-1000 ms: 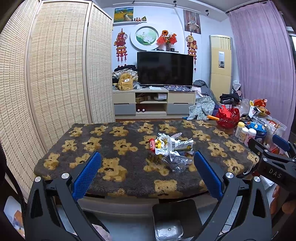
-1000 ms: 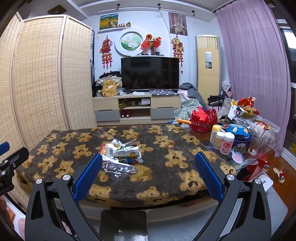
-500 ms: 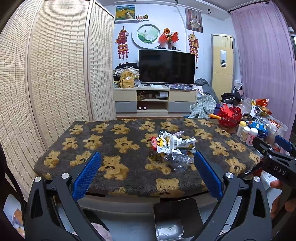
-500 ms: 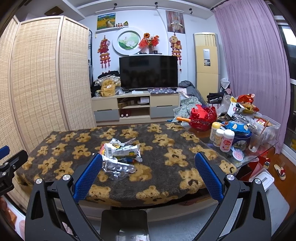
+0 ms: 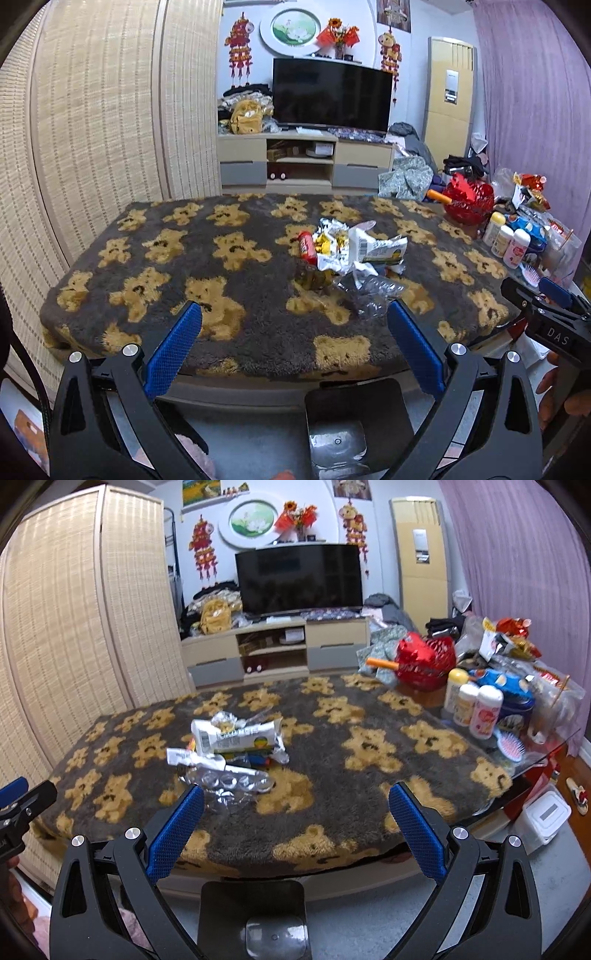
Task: Collect trash
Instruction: 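Reach the right gripper to the clear blister pack and close on it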
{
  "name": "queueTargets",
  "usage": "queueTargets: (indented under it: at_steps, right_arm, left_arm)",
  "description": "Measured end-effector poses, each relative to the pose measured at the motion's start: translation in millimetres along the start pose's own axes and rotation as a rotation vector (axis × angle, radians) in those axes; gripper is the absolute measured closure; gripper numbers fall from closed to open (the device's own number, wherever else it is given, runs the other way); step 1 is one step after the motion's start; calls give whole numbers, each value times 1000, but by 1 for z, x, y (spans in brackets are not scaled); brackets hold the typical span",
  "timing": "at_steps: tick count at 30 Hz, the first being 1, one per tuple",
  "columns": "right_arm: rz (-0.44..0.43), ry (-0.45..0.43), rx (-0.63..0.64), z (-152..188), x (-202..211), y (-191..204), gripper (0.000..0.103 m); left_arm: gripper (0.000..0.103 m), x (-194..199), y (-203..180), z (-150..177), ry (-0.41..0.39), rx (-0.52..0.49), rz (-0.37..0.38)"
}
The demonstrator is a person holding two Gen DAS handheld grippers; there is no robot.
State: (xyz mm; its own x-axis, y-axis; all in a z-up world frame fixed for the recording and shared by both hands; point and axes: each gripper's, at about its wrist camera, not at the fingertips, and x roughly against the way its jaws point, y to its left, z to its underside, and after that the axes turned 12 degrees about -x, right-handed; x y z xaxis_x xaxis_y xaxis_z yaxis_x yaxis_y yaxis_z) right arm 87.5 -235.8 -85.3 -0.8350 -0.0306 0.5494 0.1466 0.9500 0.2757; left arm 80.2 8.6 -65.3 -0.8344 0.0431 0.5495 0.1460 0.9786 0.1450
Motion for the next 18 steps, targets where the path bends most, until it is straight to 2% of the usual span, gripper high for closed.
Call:
queueTargets:
  at_steps: [5,11,12,14,16,18]
  right_arm:
    - [-9,74,14,7,-45,-2,3]
    - [-91,129,98,10,-96,8,3]
    - [-102,137,124,11,-105,12,7]
    - [-134,165,172,12,-122,20,20]
    - [-167,189,206,11,-138,25,38]
    - [-179,206,234,10,-149,28,49]
  left_arm:
    - [8,-42,-5,4,67,-45,-1]
    - [8,-85,-7,1,127,-60,6]
    - [8,-91,-7,1,134,-63,6]
    - [8,-104,-5,-1,146,-63,21]
    - [8,-117,-2,-3,162,-52,25]
    - [9,-128,0,-6,172,-46,34]
